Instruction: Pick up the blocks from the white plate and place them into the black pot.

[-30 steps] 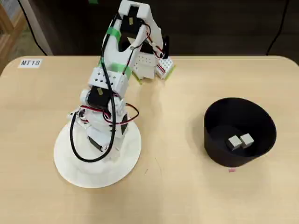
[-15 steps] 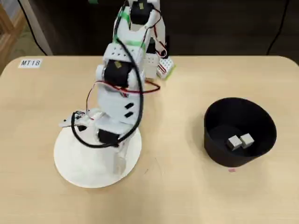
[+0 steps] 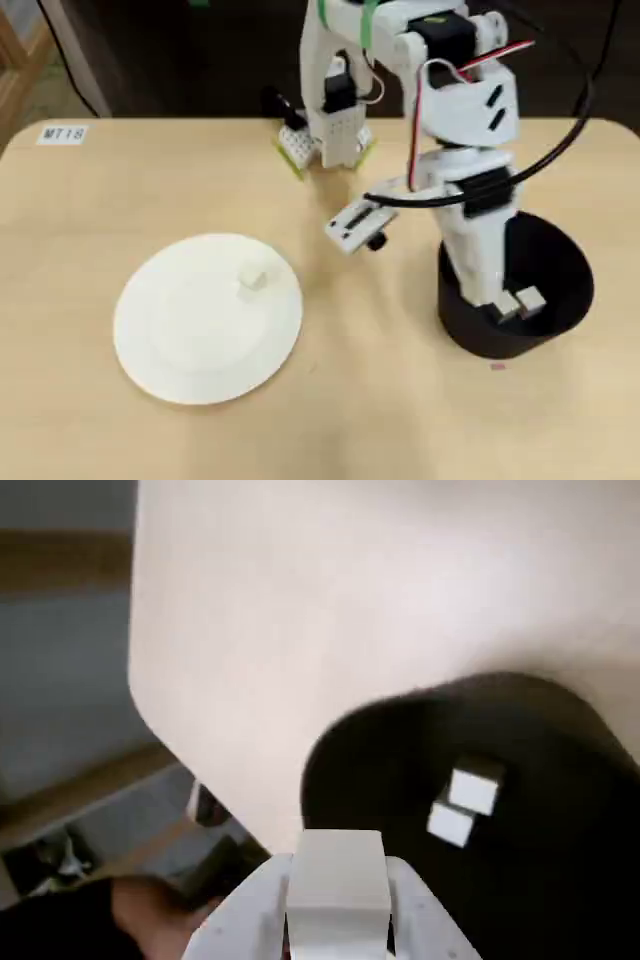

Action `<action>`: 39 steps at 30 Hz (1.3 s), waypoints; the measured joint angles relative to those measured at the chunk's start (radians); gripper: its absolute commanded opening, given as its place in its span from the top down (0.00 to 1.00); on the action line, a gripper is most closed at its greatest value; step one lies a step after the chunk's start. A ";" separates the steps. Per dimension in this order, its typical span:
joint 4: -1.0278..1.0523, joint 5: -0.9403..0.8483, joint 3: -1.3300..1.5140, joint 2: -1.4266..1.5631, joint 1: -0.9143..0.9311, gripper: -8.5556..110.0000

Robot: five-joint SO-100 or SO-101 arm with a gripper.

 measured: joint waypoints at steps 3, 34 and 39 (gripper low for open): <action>-0.018 0.005 0.072 0.000 -0.035 0.95; 0.057 -0.026 0.115 0.061 0.268 0.95; 0.201 -0.026 0.115 0.121 0.465 0.95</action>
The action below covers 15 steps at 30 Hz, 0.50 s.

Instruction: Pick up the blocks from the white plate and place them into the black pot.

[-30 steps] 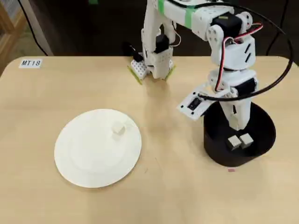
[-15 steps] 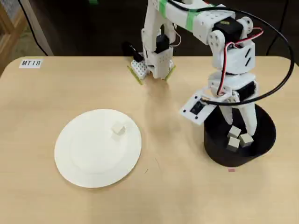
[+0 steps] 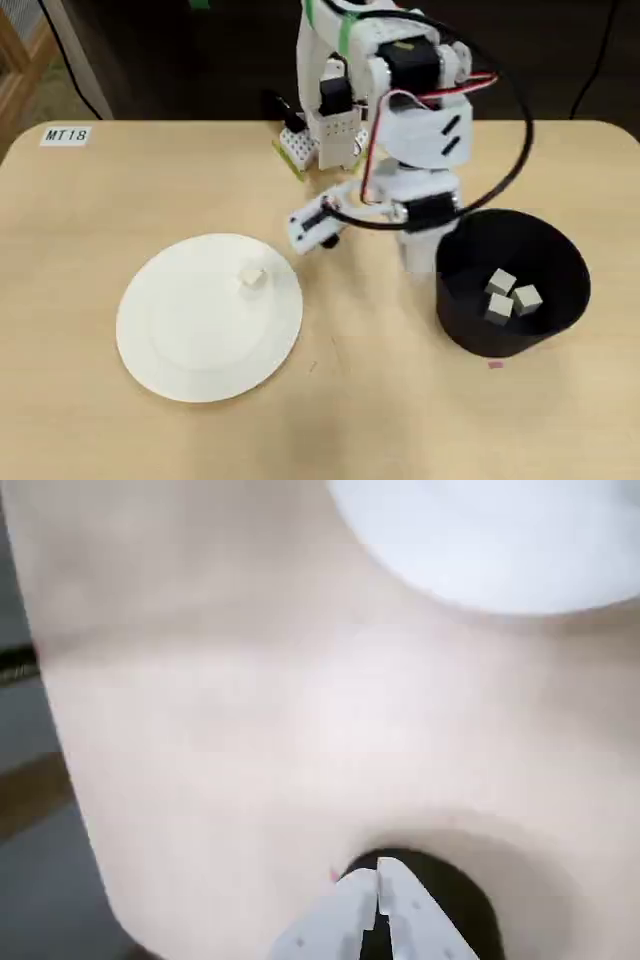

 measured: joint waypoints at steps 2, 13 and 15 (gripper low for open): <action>0.060 -0.002 0.003 0.017 0.077 0.95; -0.051 0.080 0.491 0.373 0.347 0.95; -0.063 0.101 0.526 0.374 0.359 0.95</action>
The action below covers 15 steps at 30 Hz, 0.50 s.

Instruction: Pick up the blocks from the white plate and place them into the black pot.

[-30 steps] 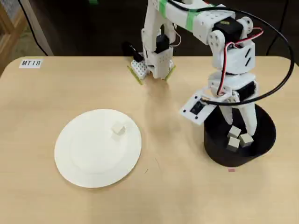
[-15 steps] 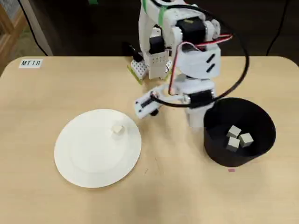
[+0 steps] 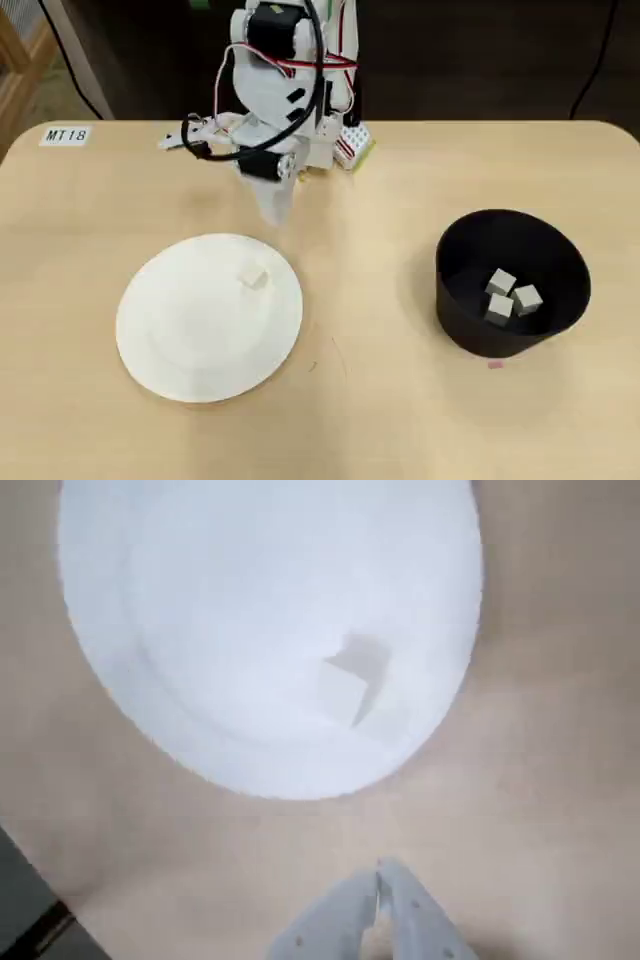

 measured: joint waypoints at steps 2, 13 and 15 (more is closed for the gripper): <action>-0.015 0.032 0.025 0.000 0.023 0.95; -0.120 0.213 0.041 -0.172 0.066 0.77; -0.092 0.199 0.021 -0.210 0.074 0.74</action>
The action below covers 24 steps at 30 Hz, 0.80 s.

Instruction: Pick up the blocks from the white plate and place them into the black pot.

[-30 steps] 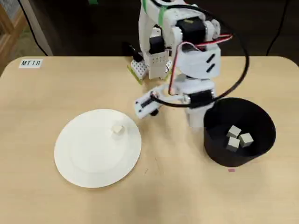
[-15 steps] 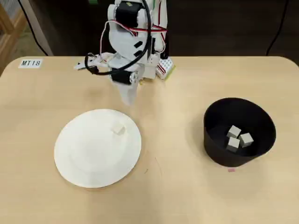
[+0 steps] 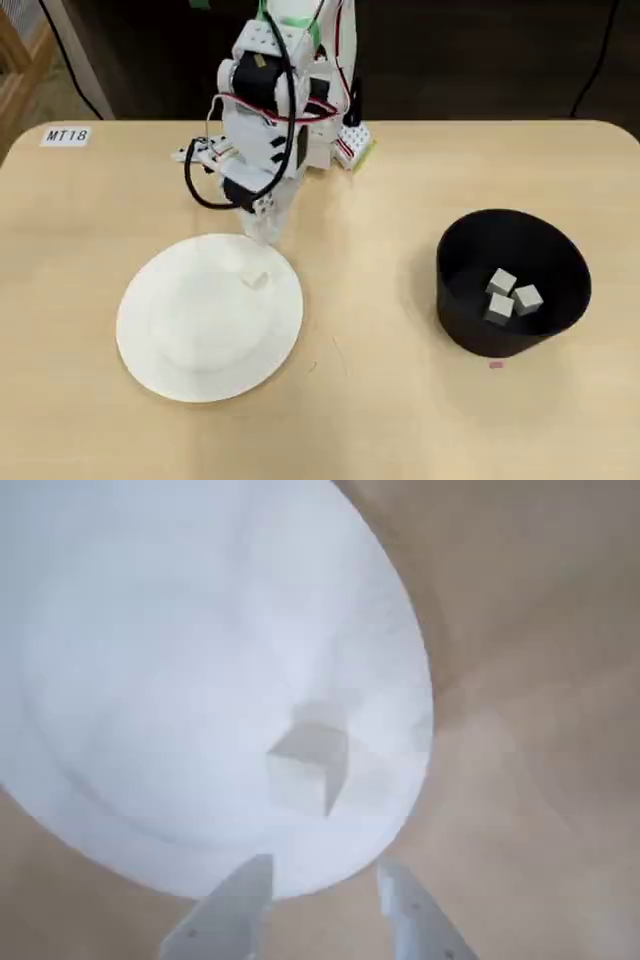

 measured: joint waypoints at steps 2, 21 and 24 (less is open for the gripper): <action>0.026 -0.018 -0.018 -0.032 0.002 0.74; 0.241 -0.181 -0.431 -0.485 0.061 0.67; 0.267 -0.189 -0.453 -0.525 0.061 0.67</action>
